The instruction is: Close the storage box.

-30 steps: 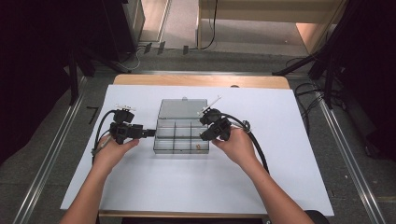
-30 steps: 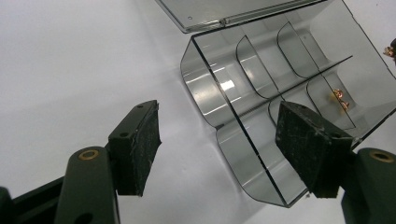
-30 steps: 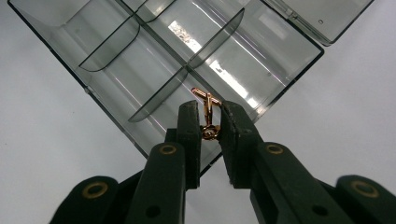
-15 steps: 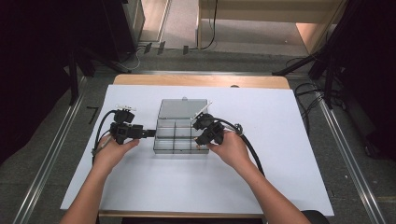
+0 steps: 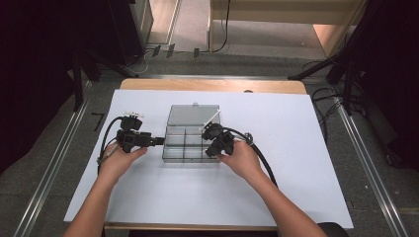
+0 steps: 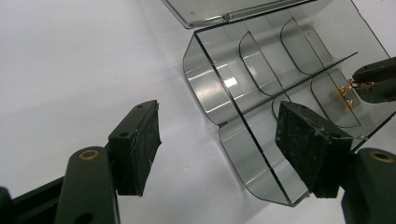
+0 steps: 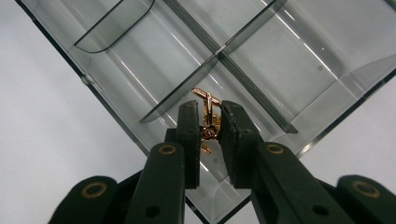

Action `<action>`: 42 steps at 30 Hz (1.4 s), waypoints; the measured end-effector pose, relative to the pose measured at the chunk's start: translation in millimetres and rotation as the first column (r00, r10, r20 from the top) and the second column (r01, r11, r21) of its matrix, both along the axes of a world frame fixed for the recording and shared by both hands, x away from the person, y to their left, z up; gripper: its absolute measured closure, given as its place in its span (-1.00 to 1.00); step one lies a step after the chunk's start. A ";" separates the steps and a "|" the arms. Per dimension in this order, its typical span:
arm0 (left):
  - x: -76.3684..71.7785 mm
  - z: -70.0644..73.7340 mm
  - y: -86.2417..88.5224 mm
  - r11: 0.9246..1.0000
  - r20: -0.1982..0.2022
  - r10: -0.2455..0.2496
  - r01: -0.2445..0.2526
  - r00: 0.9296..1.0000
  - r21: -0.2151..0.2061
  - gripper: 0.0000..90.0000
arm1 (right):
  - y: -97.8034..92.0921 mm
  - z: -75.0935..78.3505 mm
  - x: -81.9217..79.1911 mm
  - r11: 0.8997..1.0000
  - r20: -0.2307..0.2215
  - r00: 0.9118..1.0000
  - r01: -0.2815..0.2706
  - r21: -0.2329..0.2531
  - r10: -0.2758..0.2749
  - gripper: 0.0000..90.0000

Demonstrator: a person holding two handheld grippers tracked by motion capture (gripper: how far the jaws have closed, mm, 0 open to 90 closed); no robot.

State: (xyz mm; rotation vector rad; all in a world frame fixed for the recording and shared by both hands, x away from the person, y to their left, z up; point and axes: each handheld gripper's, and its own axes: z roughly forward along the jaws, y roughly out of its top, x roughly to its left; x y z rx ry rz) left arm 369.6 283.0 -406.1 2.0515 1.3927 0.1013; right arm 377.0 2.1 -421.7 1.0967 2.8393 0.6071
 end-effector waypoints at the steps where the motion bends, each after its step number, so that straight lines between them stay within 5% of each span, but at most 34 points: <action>1: 0.1 -0.2 0.3 1.000 -0.001 -0.002 0.002 1.000 -0.001 -0.30 | 0.2 -0.4 -0.1 1.000 -0.003 1.000 0.000 -0.004 0.000 0.77; 24: 0.5 -2.6 0.7 1.000 -0.005 0.001 -0.001 1.000 0.000 -0.30 | 0.8 -7.7 1.7 1.000 -0.032 0.999 0.001 -0.028 -0.002 0.74; 42: 2.8 -1.6 -3.0 1.000 -0.006 -0.003 0.003 1.000 -0.010 -0.29 | -6.2 4.7 0.7 0.999 0.000 1.000 0.011 0.030 -0.011 0.63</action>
